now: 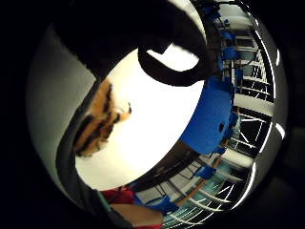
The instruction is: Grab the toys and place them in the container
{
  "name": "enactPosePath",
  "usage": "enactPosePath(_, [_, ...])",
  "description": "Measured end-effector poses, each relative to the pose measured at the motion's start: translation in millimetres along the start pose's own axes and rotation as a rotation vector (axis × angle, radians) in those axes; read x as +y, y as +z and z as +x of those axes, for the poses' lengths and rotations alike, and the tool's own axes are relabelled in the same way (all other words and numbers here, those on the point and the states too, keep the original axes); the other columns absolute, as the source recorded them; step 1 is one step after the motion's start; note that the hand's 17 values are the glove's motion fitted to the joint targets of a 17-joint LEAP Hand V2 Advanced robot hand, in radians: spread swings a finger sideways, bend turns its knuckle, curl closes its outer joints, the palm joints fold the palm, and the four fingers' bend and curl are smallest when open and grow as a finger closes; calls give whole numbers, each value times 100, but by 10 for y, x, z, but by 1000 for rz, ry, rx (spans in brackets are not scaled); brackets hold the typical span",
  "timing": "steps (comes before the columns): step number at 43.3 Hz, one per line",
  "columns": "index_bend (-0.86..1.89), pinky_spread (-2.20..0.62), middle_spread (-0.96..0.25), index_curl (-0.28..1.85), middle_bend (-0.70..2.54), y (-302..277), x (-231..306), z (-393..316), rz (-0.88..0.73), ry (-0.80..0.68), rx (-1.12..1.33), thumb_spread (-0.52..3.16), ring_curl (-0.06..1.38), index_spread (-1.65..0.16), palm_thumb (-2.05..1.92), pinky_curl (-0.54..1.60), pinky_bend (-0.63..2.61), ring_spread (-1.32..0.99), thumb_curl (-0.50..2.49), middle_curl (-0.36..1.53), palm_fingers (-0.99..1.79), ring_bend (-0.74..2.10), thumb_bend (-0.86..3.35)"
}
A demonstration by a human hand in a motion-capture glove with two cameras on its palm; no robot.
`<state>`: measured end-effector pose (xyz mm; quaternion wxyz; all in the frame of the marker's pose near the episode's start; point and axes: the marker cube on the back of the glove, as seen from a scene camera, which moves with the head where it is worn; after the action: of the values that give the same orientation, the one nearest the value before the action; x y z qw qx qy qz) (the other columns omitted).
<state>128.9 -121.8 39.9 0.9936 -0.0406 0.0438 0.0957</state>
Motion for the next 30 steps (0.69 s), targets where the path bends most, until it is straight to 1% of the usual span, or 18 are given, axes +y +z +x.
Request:
enactPosePath(8, [10, 10, -4, 16, 9, 99, -71, 77, -10, 0, 25, 103, 28, -34, -2, 43, 120, 3, 27, 24, -20, 17, -3])
enactPosePath(12, [8, 5, -4, 14, 7, 165, -108, 37, -37, -21, 42, 106, 30, -34, 1, 45, 129, 3, 28, 22, -14, 26, -2])
enactPosePath(14, [8, 1, -5, 14, 9, 198, -118, 4, -51, -44, 51, 107, 32, -35, 1, 45, 130, 2, 28, 21, -7, 35, -1])
enactPosePath(15, [11, -3, -6, 14, 12, 211, -119, -8, -52, -55, 55, 109, 34, -37, 2, 44, 128, -1, 28, 21, 4, 44, -1])
enactPosePath(17, [16, -7, -7, 15, 14, 231, -119, -18, -38, -68, 62, 110, 36, -39, 3, 42, 123, -5, 28, 21, 12, 52, -1])
enactPosePath(18, [17, -11, -8, 15, 18, 240, -118, -18, -25, -68, 63, 112, 35, -40, 3, 42, 123, -7, 28, 22, 20, 54, -1])
enactPosePath(21, [18, -17, -9, 16, 20, 266, -108, -22, 22, -60, 63, 116, 36, -41, 2, 40, 120, -11, 28, 23, 27, 59, -2])
enactPosePath(24, [20, -24, -15, 17, 26, 292, -84, -44, 84, -45, 65, 120, 37, -43, -1, 38, 118, -17, 27, 25, 46, 63, -2])
enactPosePath(25, [18, -28, -18, 17, 28, 302, -74, -53, 108, -37, 67, 122, 39, -43, -1, 38, 117, -21, 26, 26, 59, 69, -2])
enactPosePath(26, [17, -30, -19, 17, 28, 311, -63, -63, 131, -30, 71, 123, 38, -43, -1, 36, 116, -23, 26, 26, 60, 70, -2])
enactPosePath(28, [16, -33, -22, 17, 32, 324, -48, -78, 171, -19, 84, 127, 41, -43, 0, 35, 111, -29, 26, 28, 75, 81, 0])
enactPosePath(30, [15, -35, -25, 17, 35, 326, -49, -84, 200, -15, 93, 131, 44, -43, 2, 35, 108, -33, 25, 29, 83, 89, 1])
